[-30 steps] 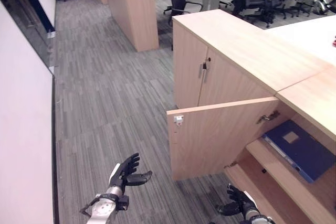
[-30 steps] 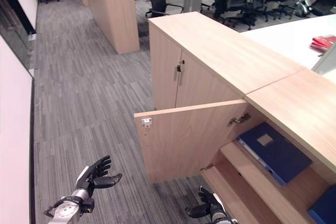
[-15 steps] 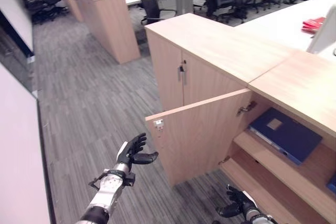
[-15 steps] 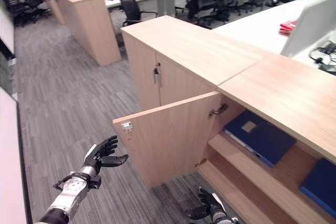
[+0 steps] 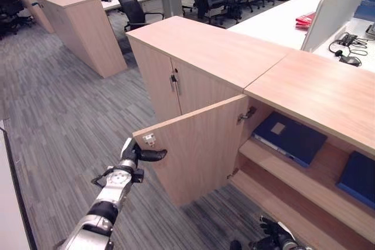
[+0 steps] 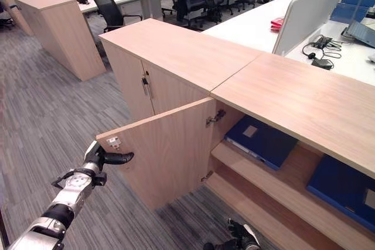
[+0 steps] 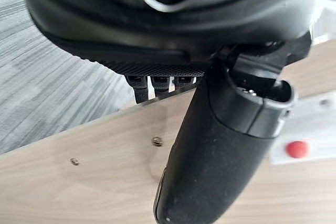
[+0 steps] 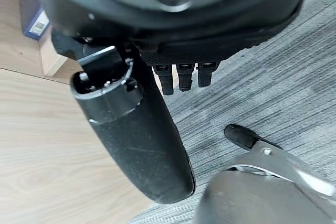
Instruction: Put the empty folder in the office cabinet
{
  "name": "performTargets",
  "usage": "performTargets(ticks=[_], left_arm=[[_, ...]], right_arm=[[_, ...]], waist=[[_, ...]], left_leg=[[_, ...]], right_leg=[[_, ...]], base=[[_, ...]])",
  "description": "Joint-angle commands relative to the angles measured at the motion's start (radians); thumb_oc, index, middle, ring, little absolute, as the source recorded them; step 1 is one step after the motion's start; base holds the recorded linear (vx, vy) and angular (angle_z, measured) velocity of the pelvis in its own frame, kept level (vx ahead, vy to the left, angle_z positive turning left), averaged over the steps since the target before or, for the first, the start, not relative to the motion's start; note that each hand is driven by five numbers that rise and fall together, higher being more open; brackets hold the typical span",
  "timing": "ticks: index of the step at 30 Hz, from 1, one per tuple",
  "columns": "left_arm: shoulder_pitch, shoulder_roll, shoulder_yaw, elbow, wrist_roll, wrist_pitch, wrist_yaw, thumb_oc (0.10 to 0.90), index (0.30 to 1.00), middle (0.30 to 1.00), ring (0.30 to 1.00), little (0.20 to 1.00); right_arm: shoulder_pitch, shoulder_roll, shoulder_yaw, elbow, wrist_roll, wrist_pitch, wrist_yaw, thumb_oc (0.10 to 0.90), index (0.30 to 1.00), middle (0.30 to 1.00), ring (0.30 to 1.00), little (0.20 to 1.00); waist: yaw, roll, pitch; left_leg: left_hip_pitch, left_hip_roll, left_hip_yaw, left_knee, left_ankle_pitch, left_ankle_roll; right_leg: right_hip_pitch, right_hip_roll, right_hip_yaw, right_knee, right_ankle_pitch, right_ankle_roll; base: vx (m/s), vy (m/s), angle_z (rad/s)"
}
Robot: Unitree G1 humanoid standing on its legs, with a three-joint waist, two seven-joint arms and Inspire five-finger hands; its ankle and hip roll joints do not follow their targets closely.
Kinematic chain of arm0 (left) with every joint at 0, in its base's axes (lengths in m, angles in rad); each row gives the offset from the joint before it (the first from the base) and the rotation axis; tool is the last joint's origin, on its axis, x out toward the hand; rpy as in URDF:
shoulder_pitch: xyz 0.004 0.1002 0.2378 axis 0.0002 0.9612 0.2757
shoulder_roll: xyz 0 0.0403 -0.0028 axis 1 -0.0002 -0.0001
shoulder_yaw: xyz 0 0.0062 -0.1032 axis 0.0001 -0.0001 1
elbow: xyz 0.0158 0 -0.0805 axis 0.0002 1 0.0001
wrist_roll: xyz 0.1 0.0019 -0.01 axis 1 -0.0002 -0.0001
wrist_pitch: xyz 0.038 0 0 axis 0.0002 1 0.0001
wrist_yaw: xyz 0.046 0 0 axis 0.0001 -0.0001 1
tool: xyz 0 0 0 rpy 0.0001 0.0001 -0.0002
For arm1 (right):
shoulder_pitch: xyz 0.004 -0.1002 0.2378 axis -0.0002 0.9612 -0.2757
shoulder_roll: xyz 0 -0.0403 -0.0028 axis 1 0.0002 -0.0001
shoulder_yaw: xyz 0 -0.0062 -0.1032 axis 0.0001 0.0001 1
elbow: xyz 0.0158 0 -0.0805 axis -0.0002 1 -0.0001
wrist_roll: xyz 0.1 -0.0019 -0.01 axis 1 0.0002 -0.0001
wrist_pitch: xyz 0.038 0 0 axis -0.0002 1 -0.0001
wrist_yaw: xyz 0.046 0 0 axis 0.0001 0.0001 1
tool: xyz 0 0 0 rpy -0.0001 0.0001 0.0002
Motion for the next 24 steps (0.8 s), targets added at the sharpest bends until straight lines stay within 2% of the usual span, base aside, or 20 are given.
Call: performTargets(ticks=[1,7,10,11,12,15,17,18,19,21,22,23,24], left_arm=[[-0.250,0.043,-0.015,-0.013,-0.019,-0.121,0.007,0.800,0.900,0.900,0.900,0.900],[-0.218,-0.028,-0.054,-0.096,-0.030,-0.126,-0.009,0.800,0.900,0.900,0.900,0.900],[-0.156,-0.074,-0.064,-0.155,-0.046,-0.125,-0.029,0.800,0.900,0.900,0.900,0.900],[-0.092,-0.095,-0.066,-0.204,-0.054,-0.126,-0.051,0.800,0.900,0.900,0.900,0.900],[-0.017,-0.108,-0.062,-0.256,-0.071,-0.121,-0.079,0.800,0.900,0.900,0.900,0.900],[0.086,-0.104,-0.066,-0.349,-0.078,-0.114,-0.121,0.800,0.900,0.900,0.900,0.900],[0.157,-0.105,-0.063,-0.393,-0.078,-0.113,-0.138,0.800,0.900,0.900,0.900,0.900],[0.157,-0.104,-0.062,-0.393,-0.078,-0.113,-0.138,0.800,0.900,0.900,0.900,0.900],[0.193,-0.107,-0.066,-0.412,-0.071,-0.112,-0.145,0.800,0.900,0.900,0.900,0.900],[0.249,-0.096,-0.082,-0.447,-0.042,-0.111,-0.160,0.800,0.900,0.900,0.900,0.900],[0.291,-0.102,-0.096,-0.457,-0.030,-0.106,-0.171,0.800,0.900,0.900,0.900,0.900],[0.291,-0.102,-0.096,-0.457,-0.030,-0.106,-0.171,0.800,0.900,0.900,0.900,0.900],[0.327,-0.094,-0.105,-0.484,-0.025,-0.102,-0.200,0.800,0.900,0.900,0.900,0.900]], right_arm=[[-0.062,-0.004,0.032,0.019,-0.015,-0.057,-0.011,0.800,0.900,0.900,0.900,0.900],[-0.071,0.002,0.025,0.027,-0.017,-0.050,-0.022,0.800,0.900,0.900,0.900,0.900],[-0.076,0.005,0.014,0.028,-0.014,-0.047,-0.026,0.800,0.900,0.900,0.900,0.900],[-0.073,0.008,0.006,0.029,-0.014,-0.044,-0.025,0.800,0.900,0.900,0.900,0.900],[-0.077,0.008,-0.005,0.033,-0.014,-0.044,-0.025,0.800,0.900,0.900,0.900,0.900],[-0.088,-0.002,-0.013,0.016,-0.013,-0.047,-0.026,0.800,0.900,0.900,0.900,0.900],[-0.114,-0.012,-0.004,0.021,-0.020,-0.047,-0.027,0.800,0.900,0.900,0.900,0.900],[-0.115,-0.012,-0.003,0.021,-0.020,-0.047,-0.027,0.800,0.900,0.900,0.900,0.900],[-0.125,-0.018,0.000,0.025,-0.023,-0.046,-0.029,0.800,0.900,0.900,0.900,0.900],[-0.141,-0.029,-0.007,0.043,-0.019,-0.043,-0.030,0.800,0.900,0.900,0.900,0.900],[-0.157,-0.029,-0.032,0.073,0.001,-0.044,-0.034,0.800,0.900,0.900,0.900,0.900],[-0.157,-0.029,-0.032,0.073,0.001,-0.044,-0.034,0.800,0.900,0.900,0.900,0.900],[-0.182,-0.014,-0.051,0.097,0.006,-0.044,-0.037,0.800,0.900,0.900,0.900,0.900]], waist=[[-0.010,0.000,-0.026],[-0.008,0.003,-0.014],[-0.008,0.008,-0.007],[-0.007,0.012,-0.003],[-0.004,0.016,0.008],[0.009,0.011,0.041],[0.036,0.012,0.063],[0.035,0.011,0.060],[0.051,0.011,0.062],[0.084,0.005,0.059],[0.101,0.009,0.062],[0.101,0.009,0.062],[0.095,0.017,0.051]], left_leg=[[-0.009,0.069,-0.117,-0.008,0.003,-0.090],[-0.015,0.072,-0.133,-0.008,0.007,-0.094],[-0.014,0.075,-0.140,-0.008,0.009,-0.096],[-0.008,0.079,-0.140,-0.008,0.010,-0.099],[-0.004,0.092,-0.136,0.017,0.009,-0.107],[-0.075,0.133,-0.135,0.169,0.014,-0.130],[-0.104,0.142,-0.196,0.251,0.041,-0.143],[-0.107,0.141,-0.196,0.249,0.046,-0.143],[-0.117,0.124,-0.253,0.254,0.047,-0.141],[-0.139,0.055,-0.418,0.228,-0.019,-0.124],[-0.180,-0.012,-0.550,0.190,-0.050,-0.103],[-0.180,-0.012,-0.550,0.190,-0.050,-0.103],[-0.145,-0.017,-0.501,0.135,-0.062,-0.077]], right_leg=[[0.102,-0.070,-0.001,0.020,-0.118,0.123],[0.103,-0.069,-0.004,0.021,-0.123,0.119],[0.104,-0.068,-0.002,0.024,-0.128,0.114],[0.107,-0.066,0.002,0.025,-0.131,0.108],[0.110,-0.059,0.016,0.027,-0.138,0.099],[0.107,-0.048,0.044,0.024,-0.150,0.082],[0.108,-0.037,0.074,0.020,-0.154,0.077],[0.104,-0.037,0.074,0.020,-0.151,0.076],[0.096,-0.037,0.088,0.021,-0.151,0.078],[0.069,-0.045,0.146,0.029,-0.151,0.083],[0.048,-0.037,0.199,0.046,-0.155,0.076],[0.048,-0.037,0.199,0.046,-0.155,0.076],[0.031,-0.037,0.223,0.060,-0.156,0.083]], base=[[0.00,-0.046,0.02],[-0.01,-0.031,0.02],[0.00,-0.034,0.11],[0.01,-0.049,0.14],[-0.01,-0.060,0.04],[-0.07,-0.051,-0.08],[-0.03,0.023,-0.28],[-0.01,0.066,-0.72],[0.01,0.054,-0.99],[0.09,0.072,-1.04],[0.09,0.054,-1.03],[0.05,0.162,-1.37],[0.03,0.160,-1.01]])
